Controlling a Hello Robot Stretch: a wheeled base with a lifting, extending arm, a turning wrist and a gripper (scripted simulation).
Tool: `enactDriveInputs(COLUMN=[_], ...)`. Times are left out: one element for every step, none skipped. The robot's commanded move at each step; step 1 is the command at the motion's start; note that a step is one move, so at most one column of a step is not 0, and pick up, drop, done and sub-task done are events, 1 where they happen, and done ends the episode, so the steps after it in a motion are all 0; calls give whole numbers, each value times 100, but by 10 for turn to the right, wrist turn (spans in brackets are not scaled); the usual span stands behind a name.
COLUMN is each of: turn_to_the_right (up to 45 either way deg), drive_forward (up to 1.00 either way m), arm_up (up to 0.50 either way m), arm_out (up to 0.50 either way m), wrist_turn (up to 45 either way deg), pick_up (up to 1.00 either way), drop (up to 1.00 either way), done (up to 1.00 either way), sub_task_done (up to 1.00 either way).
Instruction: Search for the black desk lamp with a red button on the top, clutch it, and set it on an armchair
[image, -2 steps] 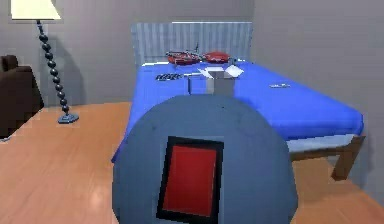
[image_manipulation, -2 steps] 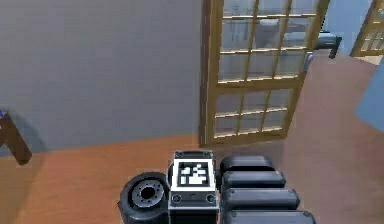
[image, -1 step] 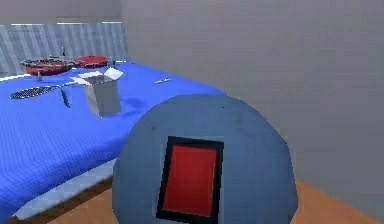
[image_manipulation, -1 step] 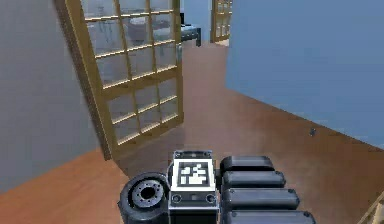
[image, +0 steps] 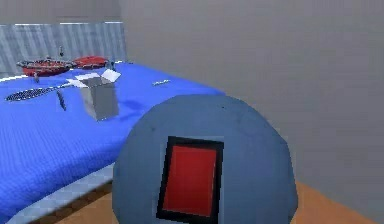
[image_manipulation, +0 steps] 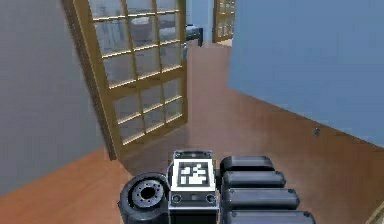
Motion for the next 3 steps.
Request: enactDriveInputs(turn_to_the_right=[-450,-390,0], drive_forward=[0,0,55], arm_up=[0,0,0], arm_out=[0,0,0], wrist_turn=[0,0,0], pick_up=[0,0,0], drop=[0,0,0], done=[0,0,0], sub_task_done=[0,0,0])
